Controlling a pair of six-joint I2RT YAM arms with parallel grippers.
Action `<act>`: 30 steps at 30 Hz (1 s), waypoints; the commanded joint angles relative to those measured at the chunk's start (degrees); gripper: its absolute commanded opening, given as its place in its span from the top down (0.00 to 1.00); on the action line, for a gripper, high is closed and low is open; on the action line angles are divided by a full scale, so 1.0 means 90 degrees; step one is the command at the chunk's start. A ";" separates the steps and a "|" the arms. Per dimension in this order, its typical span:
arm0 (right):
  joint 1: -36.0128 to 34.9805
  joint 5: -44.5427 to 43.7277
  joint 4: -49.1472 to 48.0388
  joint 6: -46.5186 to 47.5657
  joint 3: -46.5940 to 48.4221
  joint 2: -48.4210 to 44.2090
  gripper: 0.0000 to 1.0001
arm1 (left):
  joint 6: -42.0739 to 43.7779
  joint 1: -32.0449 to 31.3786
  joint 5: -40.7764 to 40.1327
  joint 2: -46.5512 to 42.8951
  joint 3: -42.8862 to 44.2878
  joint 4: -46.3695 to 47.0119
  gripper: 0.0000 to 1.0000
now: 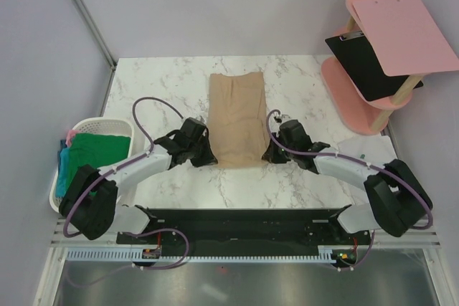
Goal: Fold and stack the t-shirts
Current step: Grab one side of the 2/3 rectangular tshirt with both arms, then fold the long partially folded tshirt into a neat square
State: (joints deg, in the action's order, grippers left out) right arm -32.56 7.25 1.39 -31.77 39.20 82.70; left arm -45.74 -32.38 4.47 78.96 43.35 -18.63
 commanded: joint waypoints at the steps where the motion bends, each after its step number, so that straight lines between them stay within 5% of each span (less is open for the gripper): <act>1: -0.0133 0.0220 0.0470 -0.0152 -0.0556 -0.0818 1.00 | -0.0465 -0.0600 -0.0135 -0.0482 -0.0071 -0.0595 0.98; 10: -0.0142 -0.0501 0.1544 0.0325 0.0154 -0.1962 1.00 | 0.0032 -0.0738 -0.0642 -0.0444 0.1353 -0.1717 0.98; 21: -0.0084 -0.1313 0.1389 0.1244 0.2781 0.0185 1.00 | 0.1087 0.0072 -0.0526 0.1060 0.4117 -0.2207 0.98; 30: 0.0326 -0.1313 0.1311 0.1557 0.4530 0.1875 1.00 | 0.1771 0.0843 0.0499 0.2729 0.5944 -0.2422 0.98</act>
State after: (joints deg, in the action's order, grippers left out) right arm -31.20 -3.29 15.09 -20.18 73.71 96.47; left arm -34.92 -26.72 3.75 99.55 90.63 -39.68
